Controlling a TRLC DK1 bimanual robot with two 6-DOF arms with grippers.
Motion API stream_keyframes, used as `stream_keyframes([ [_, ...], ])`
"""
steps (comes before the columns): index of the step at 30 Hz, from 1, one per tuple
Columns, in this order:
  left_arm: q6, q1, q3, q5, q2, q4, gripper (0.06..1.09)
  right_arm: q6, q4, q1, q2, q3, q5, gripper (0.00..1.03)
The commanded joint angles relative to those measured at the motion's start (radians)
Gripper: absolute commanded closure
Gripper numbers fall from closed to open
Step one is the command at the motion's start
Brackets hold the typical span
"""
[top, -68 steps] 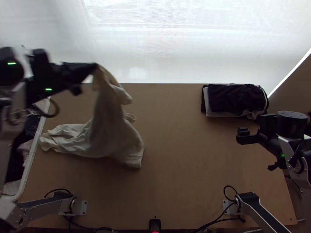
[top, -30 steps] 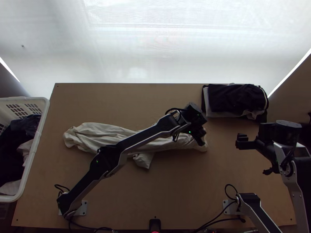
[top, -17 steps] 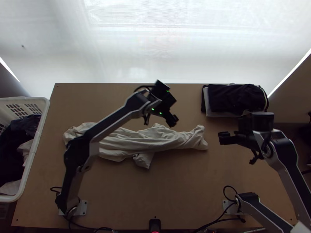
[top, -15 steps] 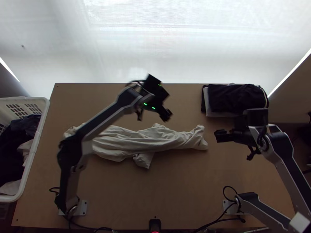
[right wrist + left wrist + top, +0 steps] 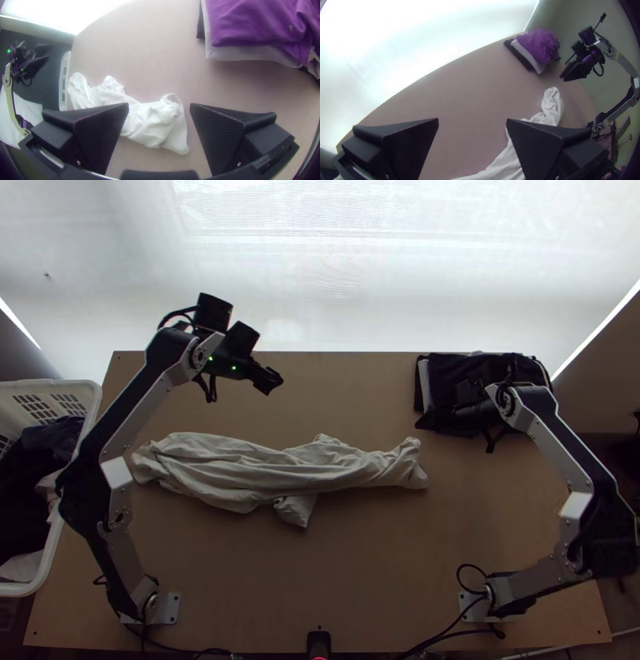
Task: Fold the t-shirt
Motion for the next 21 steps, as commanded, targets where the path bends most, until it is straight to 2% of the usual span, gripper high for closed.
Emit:
stream_keyframes([
  [1, -0.003, 0.101, -0.010, 0.016, -0.040, -0.004, 0.10, 0.026, -0.010, -0.011, 0.165, 0.061, -0.078, 0.18],
  [9, -0.007, 0.133, -0.010, 0.018, -0.043, -0.006, 0.10, 0.026, -0.088, 0.005, 0.193, 0.078, -0.078, 0.19],
  [13, -0.007, 0.139, -0.010, 0.018, -0.041, -0.012, 0.10, 0.028, -0.108, 0.012, 0.174, 0.072, -0.078, 0.34],
  [16, -0.010, 0.142, -0.010, 0.018, -0.041, -0.013, 0.10, 0.026, -0.110, 0.016, 0.171, 0.066, -0.078, 0.35],
  [17, -0.012, 0.142, -0.010, 0.018, -0.040, -0.013, 0.10, 0.026, -0.110, 0.016, 0.173, 0.065, -0.078, 0.38],
  [20, -0.012, 0.142, -0.010, 0.018, -0.040, -0.020, 0.10, 0.026, -0.110, 0.013, 0.171, 0.058, -0.078, 0.65],
  [21, -0.012, 0.144, -0.010, 0.018, -0.040, -0.020, 0.10, 0.026, -0.110, 0.012, 0.173, 0.057, -0.078, 0.67],
])
